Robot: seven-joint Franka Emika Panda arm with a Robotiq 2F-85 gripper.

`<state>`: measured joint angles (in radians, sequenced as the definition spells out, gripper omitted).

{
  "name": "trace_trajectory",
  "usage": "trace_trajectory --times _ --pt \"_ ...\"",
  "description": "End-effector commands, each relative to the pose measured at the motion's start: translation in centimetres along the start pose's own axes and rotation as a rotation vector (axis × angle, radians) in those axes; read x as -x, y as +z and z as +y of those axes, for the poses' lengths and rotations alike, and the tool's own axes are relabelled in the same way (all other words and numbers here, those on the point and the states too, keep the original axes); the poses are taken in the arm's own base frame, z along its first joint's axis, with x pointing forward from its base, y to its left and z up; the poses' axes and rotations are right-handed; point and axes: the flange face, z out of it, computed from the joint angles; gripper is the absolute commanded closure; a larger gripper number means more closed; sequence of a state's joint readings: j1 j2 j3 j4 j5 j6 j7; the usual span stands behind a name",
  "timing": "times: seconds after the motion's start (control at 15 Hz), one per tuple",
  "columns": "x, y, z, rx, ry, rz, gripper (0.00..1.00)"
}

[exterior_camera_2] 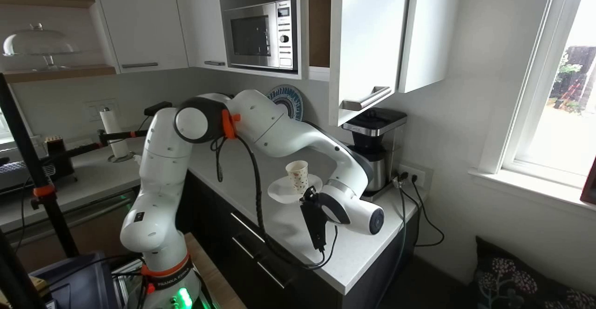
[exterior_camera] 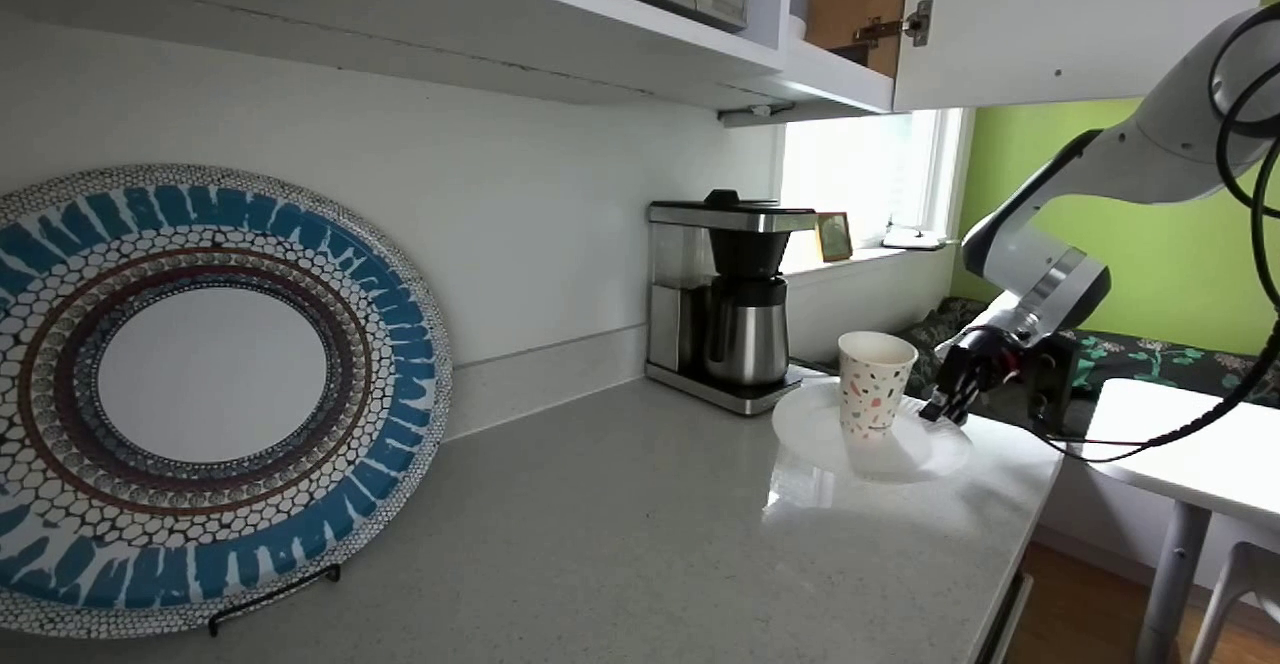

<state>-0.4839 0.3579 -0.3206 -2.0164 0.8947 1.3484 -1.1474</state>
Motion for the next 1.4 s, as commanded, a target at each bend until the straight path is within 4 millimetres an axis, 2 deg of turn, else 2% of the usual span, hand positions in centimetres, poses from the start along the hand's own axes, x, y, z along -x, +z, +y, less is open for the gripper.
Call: trace_trajectory --times 0.0,0.6,1.33 --pt "1.4 -0.9 -0.7 -0.044 0.004 0.046 0.98" --pt "4.0 -1.4 -2.3 -0.064 0.025 0.116 0.98" --pt "8.7 -2.0 -4.9 -0.085 0.109 0.277 0.98"
